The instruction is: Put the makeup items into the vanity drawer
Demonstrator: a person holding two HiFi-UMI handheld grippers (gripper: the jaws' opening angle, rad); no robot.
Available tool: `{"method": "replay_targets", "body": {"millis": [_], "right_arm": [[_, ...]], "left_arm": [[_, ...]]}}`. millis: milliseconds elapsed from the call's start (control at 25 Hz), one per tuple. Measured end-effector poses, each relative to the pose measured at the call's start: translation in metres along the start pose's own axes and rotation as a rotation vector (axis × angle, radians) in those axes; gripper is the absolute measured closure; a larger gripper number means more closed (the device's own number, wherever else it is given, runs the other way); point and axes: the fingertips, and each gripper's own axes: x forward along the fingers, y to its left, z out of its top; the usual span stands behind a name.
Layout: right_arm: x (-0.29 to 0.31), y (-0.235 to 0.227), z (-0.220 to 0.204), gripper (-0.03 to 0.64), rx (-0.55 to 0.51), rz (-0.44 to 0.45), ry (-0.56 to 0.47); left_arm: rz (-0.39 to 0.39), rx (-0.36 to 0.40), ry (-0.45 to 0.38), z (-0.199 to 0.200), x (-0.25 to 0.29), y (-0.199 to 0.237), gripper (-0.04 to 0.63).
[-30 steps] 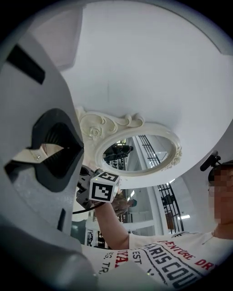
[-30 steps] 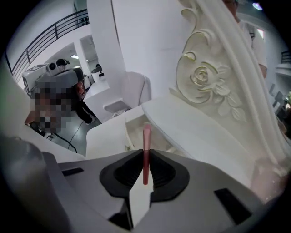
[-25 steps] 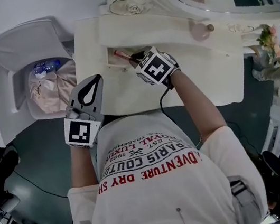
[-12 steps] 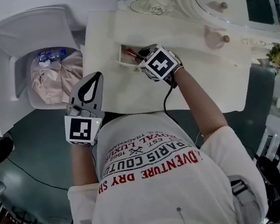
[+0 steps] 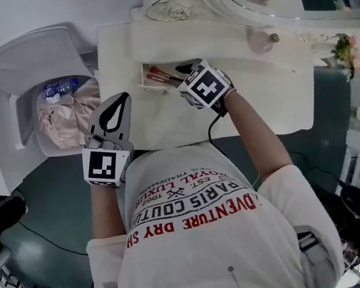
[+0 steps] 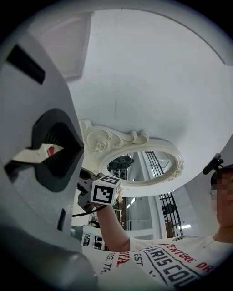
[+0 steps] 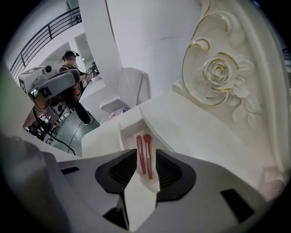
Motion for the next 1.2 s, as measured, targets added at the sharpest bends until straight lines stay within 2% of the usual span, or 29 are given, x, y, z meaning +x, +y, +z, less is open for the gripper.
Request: {"method": "replay_targets", "body": {"millis": [280, 720, 960, 1200], "right_arm": [[-0.044, -0.031, -0.039, 0.488, 0.143, -0.097, -0.064], [-0.077, -0.059, -0.169, 0.466, 0.429, -0.217, -0.045], [-0.079, -0.053, -0.241, 0.466, 0.555, -0.234, 0.002], [-0.073, -0.061, -0.27, 0.466, 0.604, -0.226, 0.013]], "left_arm": [[-0.128, 0.035, -0.017, 0.014, 0.031, -0.037, 0.589], [-0.377, 0.085, 0.049, 0.011, 0.087, -0.12, 0.589], [-0.485, 0.107, 0.081, 0.006, 0.11, -0.166, 0.589], [-0.54, 0.123, 0.107, 0.002, 0.128, -0.201, 0.589]]}}
